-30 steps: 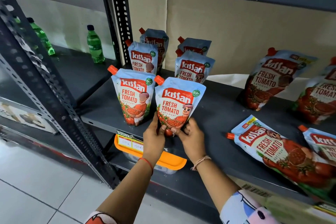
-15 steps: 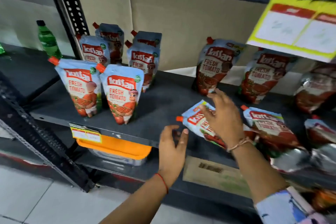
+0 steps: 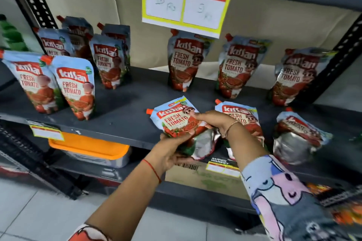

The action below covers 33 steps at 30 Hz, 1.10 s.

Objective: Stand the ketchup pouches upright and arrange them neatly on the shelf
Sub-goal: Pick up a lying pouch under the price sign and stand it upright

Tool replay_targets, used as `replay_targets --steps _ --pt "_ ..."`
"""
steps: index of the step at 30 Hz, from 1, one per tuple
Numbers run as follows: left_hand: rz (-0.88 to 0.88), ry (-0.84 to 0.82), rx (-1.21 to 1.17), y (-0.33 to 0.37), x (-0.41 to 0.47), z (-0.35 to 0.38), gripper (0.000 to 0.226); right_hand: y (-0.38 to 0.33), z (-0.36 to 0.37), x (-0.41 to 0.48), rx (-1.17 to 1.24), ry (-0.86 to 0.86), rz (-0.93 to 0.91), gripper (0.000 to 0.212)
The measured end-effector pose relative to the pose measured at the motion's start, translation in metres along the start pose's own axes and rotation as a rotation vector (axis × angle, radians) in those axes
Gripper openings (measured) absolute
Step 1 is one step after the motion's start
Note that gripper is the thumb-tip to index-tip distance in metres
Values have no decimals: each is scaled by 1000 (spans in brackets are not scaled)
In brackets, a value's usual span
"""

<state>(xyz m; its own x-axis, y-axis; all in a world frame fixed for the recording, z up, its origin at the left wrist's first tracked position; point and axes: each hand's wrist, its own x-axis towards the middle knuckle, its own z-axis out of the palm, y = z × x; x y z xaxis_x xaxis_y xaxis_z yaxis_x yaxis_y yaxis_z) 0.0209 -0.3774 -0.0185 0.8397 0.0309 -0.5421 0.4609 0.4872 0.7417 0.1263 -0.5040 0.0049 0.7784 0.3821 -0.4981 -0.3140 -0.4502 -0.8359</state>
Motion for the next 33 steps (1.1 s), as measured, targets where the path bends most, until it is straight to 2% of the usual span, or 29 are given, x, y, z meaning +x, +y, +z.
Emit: replay_targets --steps 3,8,11,15,18,23,27,30,31,33 --pt "94 -75 88 4 -2 -6 63 4 4 -14 38 65 -156 24" --pt "363 -188 247 23 14 -12 77 10 11 -16 122 345 -435 17" --pt "494 -232 412 41 29 -14 89 16 19 -14 193 409 -532 33" --pt "555 -274 548 47 50 -26 102 29 36 -9 186 434 -568 63" --pt "567 -270 611 45 60 -36 95 40 42 -8 169 452 -563 59" --pt "578 -230 733 40 74 -52 89 52 56 -11 31 463 -543 64" --pt "555 -252 734 37 74 -56 86 52 59 -11 -57 457 -494 67" --pt "566 -269 707 37 61 -54 86 49 60 -21 -22 457 -514 75" --pt "589 -238 673 33 54 -54 87 49 63 -27 -17 465 -548 78" --pt "714 8 665 16 32 -58 78 51 66 -48 -108 613 -635 80"
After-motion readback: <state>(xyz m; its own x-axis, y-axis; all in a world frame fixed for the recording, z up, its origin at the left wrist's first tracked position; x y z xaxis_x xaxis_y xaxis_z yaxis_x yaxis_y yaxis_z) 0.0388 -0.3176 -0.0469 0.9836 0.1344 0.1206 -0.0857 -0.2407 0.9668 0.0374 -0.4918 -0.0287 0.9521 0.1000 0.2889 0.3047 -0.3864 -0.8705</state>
